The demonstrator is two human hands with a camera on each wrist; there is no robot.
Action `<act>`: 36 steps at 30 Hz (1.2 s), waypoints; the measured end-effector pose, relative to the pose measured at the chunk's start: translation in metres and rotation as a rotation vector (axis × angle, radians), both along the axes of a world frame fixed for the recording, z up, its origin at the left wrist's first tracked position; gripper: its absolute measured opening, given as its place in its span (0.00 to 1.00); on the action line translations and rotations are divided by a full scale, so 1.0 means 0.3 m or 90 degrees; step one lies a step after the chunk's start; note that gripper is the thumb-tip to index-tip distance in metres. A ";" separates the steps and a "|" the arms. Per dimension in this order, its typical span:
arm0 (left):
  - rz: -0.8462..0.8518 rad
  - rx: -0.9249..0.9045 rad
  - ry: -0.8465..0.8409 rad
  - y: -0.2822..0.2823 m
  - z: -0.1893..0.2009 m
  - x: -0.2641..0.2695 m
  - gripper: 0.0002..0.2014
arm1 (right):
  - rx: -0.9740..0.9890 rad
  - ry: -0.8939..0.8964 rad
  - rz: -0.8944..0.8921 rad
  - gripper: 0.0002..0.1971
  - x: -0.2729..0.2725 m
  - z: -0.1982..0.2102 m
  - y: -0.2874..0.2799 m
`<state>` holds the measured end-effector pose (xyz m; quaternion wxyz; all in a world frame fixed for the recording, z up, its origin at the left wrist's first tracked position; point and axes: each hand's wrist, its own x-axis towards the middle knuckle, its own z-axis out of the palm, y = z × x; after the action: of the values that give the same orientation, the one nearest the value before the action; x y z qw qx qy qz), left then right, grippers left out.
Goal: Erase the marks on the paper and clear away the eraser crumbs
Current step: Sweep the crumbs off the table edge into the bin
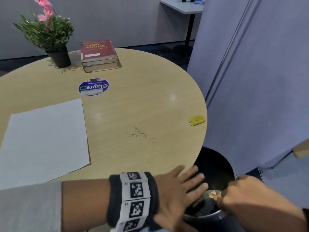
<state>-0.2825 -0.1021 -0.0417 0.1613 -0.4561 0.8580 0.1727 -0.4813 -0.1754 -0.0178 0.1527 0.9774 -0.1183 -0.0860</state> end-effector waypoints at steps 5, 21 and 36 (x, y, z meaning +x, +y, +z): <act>0.195 -0.026 0.032 -0.066 0.061 0.118 0.61 | 0.001 -0.027 0.012 0.13 -0.008 0.015 0.006; 0.600 -0.016 -0.173 0.001 0.152 0.517 0.71 | 0.051 0.003 0.002 0.06 0.008 -0.004 0.016; 0.218 0.110 0.010 0.070 0.100 0.084 0.56 | 0.088 -0.015 -0.035 0.04 0.024 0.017 0.056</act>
<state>-0.2574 -0.0811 -0.0116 0.1615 -0.5784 0.7511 0.2744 -0.4739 -0.1585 -0.0126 0.0812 0.9829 -0.1408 -0.0869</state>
